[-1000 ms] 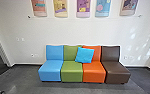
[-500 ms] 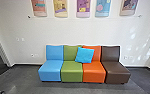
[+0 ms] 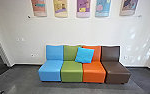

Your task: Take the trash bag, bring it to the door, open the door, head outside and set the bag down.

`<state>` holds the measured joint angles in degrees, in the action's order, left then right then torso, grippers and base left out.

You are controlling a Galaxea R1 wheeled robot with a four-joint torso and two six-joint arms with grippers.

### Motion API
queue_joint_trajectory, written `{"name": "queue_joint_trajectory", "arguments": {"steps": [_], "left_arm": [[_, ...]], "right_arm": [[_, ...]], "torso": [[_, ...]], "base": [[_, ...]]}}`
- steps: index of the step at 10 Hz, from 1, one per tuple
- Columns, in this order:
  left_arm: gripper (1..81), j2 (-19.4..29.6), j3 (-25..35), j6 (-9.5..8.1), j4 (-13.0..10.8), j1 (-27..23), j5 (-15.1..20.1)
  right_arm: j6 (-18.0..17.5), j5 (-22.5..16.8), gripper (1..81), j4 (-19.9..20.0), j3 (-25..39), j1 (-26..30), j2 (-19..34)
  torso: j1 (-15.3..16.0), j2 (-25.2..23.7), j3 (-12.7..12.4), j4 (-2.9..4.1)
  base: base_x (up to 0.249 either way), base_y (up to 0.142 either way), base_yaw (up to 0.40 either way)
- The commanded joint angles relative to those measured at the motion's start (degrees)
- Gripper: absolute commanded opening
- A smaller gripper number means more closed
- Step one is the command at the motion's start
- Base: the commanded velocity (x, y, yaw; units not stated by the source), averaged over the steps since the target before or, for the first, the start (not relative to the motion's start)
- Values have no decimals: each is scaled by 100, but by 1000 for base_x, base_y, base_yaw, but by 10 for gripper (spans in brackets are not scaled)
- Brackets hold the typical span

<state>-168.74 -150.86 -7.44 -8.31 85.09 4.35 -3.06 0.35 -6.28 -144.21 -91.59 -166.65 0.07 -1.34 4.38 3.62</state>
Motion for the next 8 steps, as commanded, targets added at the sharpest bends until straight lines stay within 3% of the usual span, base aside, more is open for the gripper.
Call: {"name": "queue_joint_trajectory", "arguments": {"steps": [1,2,3,6,7,8], "left_arm": [[811,560,838,-3,137,-278,276],[811,744,1074,-3,172,-304,268],[811,893,1232,-12,224,-348,285],[811,1271,1629,-12,434,-435,294],[811,1368,1674,-12,532,-497,320],[811,1430,1691,-12,558,-567,347]], "right_arm": [[-54,-343,811,39,745,171,506],[-46,-343,811,39,1035,180,690],[-54,-334,811,39,1246,189,857],[-63,-334,811,48,1617,224,1245],[-64,-334,811,153,1879,258,1498],[-63,-325,811,215,2177,294,1727]], "torso": [[0,0,0,0],[0,0,357,0],[369,-573,548,0],[485,-763,830,0],[597,-947,466,0],[734,-1157,662,0]], "base": [[0,0,0],[0,0,0],[0,0,0],[0,0,0],[0,0,0],[0,0,0]]}}
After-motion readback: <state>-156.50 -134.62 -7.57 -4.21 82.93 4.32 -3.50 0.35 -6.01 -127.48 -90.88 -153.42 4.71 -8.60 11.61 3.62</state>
